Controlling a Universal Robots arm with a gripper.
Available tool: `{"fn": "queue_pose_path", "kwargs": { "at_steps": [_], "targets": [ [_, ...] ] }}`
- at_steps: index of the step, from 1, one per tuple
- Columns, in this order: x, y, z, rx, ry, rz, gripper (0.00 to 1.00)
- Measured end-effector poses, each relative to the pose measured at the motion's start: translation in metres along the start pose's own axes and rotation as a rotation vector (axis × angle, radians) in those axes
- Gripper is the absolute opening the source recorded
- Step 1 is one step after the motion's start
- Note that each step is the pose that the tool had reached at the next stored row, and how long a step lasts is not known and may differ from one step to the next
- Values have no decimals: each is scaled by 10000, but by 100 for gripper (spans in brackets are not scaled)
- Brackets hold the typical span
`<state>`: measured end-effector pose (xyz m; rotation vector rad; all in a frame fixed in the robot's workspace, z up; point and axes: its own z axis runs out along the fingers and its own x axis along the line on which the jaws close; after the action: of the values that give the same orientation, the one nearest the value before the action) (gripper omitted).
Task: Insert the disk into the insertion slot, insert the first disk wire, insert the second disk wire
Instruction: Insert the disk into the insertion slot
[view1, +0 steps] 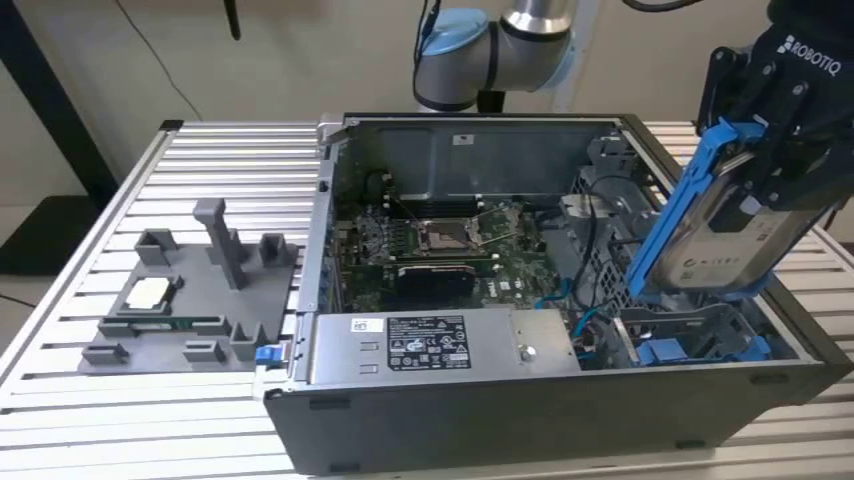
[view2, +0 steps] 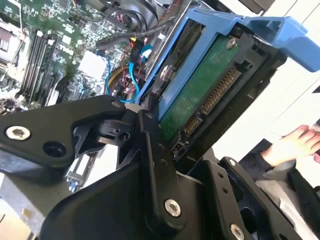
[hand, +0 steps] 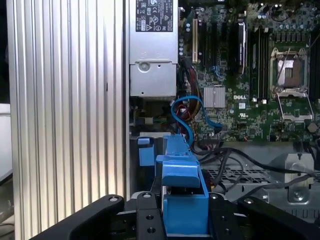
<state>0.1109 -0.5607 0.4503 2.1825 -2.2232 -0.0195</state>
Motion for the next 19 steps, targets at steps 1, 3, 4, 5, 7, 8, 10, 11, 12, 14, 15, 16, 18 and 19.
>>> {"fn": "queue_pose_path", "kwargs": {
  "at_steps": [1, 3, 4, 5, 7, 8, 10, 11, 12, 14, 15, 16, 18, 19],
  "targets": [
    [0, -4, 13, 2, -1, -1, 33],
    [1, -18, 41, 3, -1, -1, 33],
    [1, -27, 55, 4, -2, -1, 33],
    [2, -36, 69, 4, -2, -1, 33],
    [3, -55, 94, 4, -1, -1, 33],
    [3, -65, 107, 4, -1, -1, 33],
    [5, -85, 135, 3, -1, -2, 33],
    [5, -95, 150, 3, -2, -1, 33],
    [6, -102, 164, 3, 0, -1, 33],
    [11, -105, 191, 3, -2, -1, 33],
    [14, -105, 196, 4, 0, 0, 33],
    [14, -105, 199, 4, 1, 1, 33],
    [14, -104, 210, 4, 0, 3, 33],
    [15, -104, 218, 3, -2, 2, 33]
  ]
}}
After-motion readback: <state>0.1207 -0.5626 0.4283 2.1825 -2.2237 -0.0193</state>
